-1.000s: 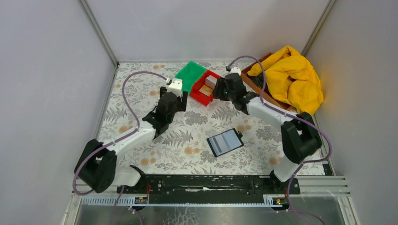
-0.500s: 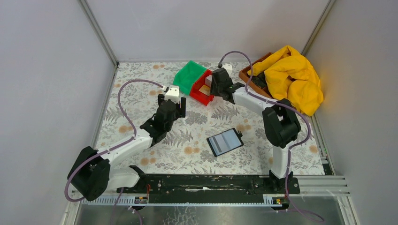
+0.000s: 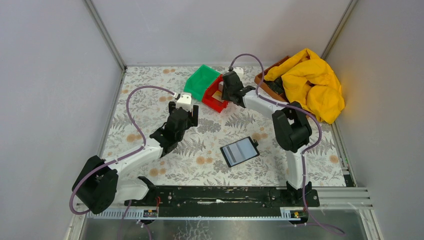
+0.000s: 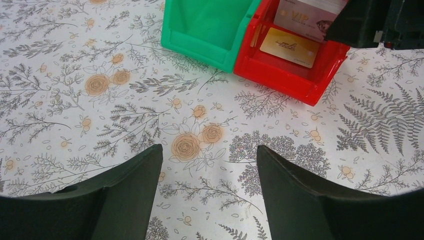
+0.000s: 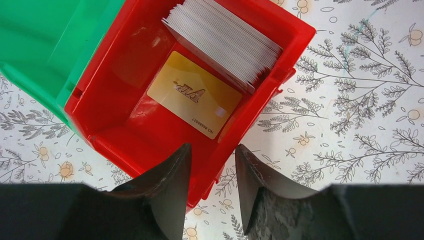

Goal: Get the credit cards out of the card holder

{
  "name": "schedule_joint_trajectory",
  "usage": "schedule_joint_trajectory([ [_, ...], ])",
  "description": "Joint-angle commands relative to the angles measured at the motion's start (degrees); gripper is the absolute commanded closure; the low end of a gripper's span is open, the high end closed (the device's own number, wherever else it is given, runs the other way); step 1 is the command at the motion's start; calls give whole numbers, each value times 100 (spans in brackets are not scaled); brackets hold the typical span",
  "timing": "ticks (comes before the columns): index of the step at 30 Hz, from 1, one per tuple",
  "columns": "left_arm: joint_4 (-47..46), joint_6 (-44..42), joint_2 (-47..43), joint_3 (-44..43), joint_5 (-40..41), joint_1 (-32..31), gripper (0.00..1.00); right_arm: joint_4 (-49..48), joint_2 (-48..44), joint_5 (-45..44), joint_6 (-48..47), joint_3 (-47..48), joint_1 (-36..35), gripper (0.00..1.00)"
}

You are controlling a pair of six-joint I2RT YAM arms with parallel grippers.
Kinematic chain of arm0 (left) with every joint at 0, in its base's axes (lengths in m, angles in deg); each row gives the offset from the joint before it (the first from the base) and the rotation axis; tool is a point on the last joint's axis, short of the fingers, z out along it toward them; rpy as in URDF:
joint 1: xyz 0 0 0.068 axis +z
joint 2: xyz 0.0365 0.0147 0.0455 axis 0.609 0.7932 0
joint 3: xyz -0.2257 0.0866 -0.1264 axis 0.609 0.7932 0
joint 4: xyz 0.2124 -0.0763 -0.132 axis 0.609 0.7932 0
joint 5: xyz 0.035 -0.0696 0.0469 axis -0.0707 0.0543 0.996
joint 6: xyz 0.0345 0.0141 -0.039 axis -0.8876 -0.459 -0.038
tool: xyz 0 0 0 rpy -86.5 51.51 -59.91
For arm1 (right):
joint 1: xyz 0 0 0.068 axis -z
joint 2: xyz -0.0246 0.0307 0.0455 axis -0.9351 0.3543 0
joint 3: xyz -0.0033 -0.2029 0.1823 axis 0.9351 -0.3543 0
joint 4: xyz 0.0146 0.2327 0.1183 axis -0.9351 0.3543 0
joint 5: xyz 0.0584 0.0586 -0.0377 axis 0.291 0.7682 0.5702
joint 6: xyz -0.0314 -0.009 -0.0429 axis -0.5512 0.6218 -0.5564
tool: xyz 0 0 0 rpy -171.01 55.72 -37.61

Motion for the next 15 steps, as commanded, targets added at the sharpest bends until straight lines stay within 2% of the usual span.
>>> schedule_joint_trajectory([
  [1, -301, -21, 38, 37, 76, -41, 23, 1, 157, 33, -38, 386, -14, 56],
  [15, -266, -3, 76, 77, 38, -50, 23, -77, 152, 223, -79, 137, -14, 75],
])
